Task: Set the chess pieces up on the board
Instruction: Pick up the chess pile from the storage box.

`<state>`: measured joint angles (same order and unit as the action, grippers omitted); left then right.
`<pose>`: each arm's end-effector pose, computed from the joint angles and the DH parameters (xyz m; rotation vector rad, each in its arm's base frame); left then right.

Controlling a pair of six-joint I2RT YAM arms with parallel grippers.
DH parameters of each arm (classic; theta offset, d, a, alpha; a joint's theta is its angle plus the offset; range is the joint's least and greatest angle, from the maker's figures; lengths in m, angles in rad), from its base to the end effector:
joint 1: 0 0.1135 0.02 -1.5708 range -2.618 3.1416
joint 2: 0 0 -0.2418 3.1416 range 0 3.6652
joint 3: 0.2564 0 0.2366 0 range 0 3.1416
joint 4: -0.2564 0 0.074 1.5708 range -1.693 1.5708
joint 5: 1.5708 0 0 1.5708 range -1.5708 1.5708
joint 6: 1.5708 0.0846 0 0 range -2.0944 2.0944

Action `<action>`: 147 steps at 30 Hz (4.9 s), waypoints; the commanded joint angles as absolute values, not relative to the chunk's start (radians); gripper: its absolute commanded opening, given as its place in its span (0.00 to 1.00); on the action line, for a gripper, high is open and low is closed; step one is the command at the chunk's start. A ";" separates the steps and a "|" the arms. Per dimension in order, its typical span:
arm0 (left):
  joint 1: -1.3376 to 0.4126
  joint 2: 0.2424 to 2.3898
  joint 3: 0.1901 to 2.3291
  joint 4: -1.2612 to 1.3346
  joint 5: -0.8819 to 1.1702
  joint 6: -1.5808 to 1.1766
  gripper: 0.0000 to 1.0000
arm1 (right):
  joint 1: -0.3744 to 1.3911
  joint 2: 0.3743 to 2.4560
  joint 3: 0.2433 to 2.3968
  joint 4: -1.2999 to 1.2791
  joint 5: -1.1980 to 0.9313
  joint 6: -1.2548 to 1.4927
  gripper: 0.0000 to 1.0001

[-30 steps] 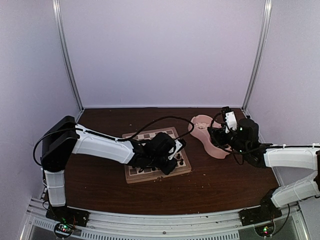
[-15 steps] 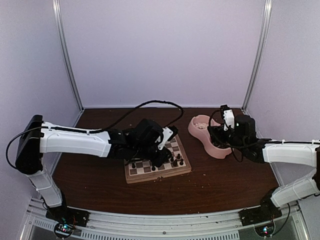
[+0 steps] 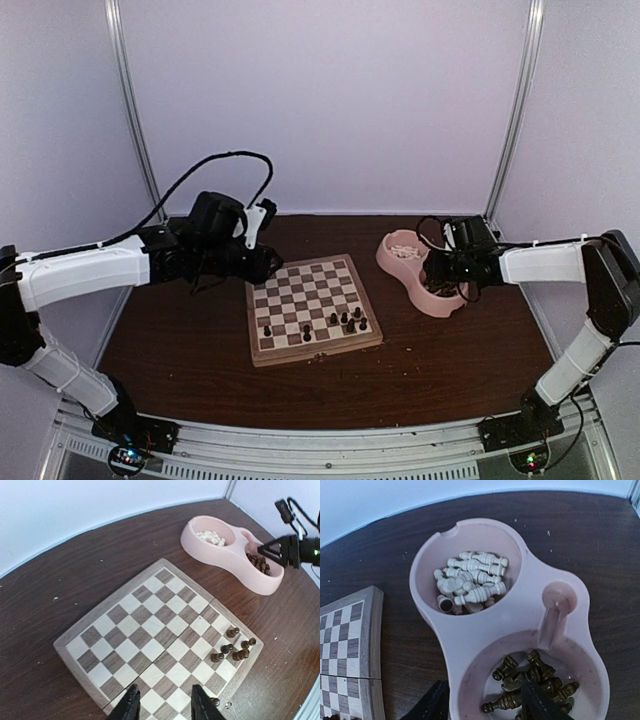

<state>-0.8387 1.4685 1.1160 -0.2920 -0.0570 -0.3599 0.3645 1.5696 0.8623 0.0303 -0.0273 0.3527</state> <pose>0.2425 -0.2627 0.2361 0.5092 2.2229 -0.5886 0.3320 0.1292 0.1529 -0.0284 2.2806 0.4128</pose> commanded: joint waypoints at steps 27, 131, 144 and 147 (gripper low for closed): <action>-0.798 0.959 0.831 -0.371 -0.302 -0.465 0.42 | 0.353 1.777 1.045 -0.216 0.191 0.427 0.26; -1.025 1.746 1.265 0.105 0.015 -0.332 0.48 | 0.353 1.400 0.775 0.127 -0.437 0.723 0.17; -1.030 2.084 1.512 0.347 0.128 -0.274 0.51 | 0.353 1.335 0.757 0.089 -0.497 0.823 0.17; -1.031 2.122 1.532 0.392 0.156 -0.238 0.50 | 0.353 1.324 0.753 0.082 -0.517 0.842 0.17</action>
<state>-1.0248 2.0827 1.4860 0.2493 0.1028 -0.3031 0.3534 1.3605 0.7612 0.0906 -0.4755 0.7986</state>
